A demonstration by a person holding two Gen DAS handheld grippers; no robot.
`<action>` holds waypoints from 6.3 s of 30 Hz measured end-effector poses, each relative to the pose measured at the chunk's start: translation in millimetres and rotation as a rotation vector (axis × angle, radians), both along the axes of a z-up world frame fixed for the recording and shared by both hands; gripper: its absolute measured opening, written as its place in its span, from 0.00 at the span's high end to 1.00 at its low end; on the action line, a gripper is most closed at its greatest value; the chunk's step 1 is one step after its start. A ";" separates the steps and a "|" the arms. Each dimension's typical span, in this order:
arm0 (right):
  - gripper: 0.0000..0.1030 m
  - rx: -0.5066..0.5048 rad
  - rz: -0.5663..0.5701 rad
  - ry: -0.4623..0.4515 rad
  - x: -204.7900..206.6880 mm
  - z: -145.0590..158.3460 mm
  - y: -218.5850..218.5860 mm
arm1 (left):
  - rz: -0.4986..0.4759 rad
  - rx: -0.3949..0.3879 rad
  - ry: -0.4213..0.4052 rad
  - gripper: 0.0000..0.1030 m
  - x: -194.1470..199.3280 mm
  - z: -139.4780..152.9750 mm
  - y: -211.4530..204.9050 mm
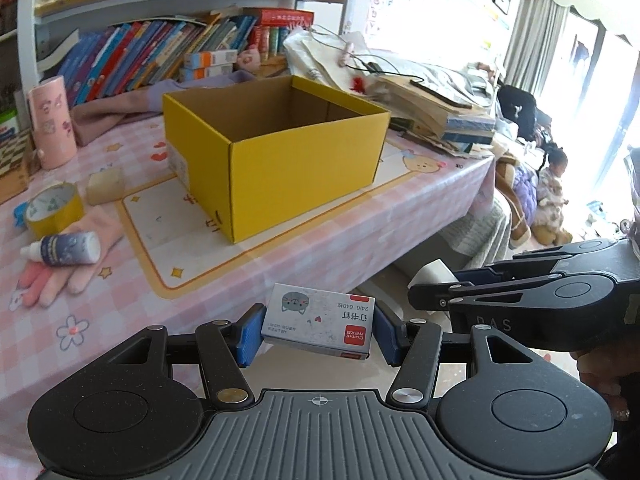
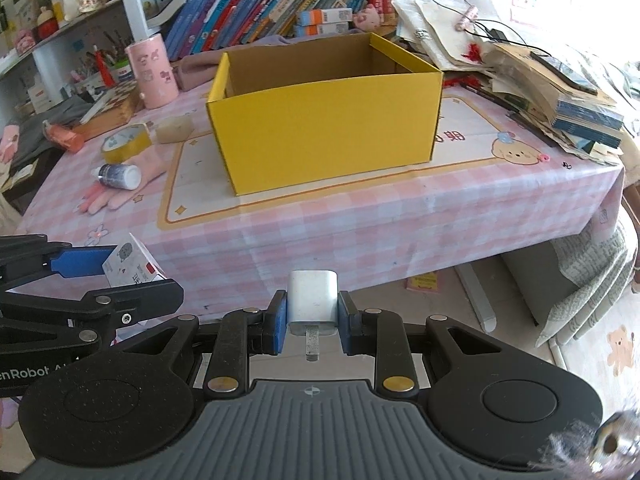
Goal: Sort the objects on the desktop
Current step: 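Carry the card box and charger in both tools over the yellow box, then open the left tool to drop the card box while the right tool drops the charger into the box, then withdraw both open tools from the yellow box back over the table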
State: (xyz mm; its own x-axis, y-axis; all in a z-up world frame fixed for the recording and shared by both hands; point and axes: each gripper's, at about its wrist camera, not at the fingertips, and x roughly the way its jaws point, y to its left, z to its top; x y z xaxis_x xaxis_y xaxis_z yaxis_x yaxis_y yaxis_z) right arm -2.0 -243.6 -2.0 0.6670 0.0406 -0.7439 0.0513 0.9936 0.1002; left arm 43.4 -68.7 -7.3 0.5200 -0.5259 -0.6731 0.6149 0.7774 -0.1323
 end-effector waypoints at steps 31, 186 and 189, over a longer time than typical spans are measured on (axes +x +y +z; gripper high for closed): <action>0.78 -0.017 0.051 -0.189 83.2 44.2 -31.9 | 0.026 -0.061 -0.193 0.45 71.7 62.2 -32.1; 0.44 -0.045 0.128 -0.111 22.1 6.2 24.7 | 0.401 0.050 -0.087 0.06 -5.8 17.9 77.6; 0.43 0.007 0.138 -0.070 20.1 -0.5 32.3 | 0.406 0.054 -0.081 0.06 -11.1 15.9 79.5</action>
State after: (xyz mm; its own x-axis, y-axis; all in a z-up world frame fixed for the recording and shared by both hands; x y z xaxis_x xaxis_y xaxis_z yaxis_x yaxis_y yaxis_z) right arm 18.1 -211.4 -2.5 0.7048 0.1404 -0.6954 -0.0929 0.9900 0.1057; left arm 32.3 10.8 8.6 0.7305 -0.2324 -0.6422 0.2635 0.9634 -0.0489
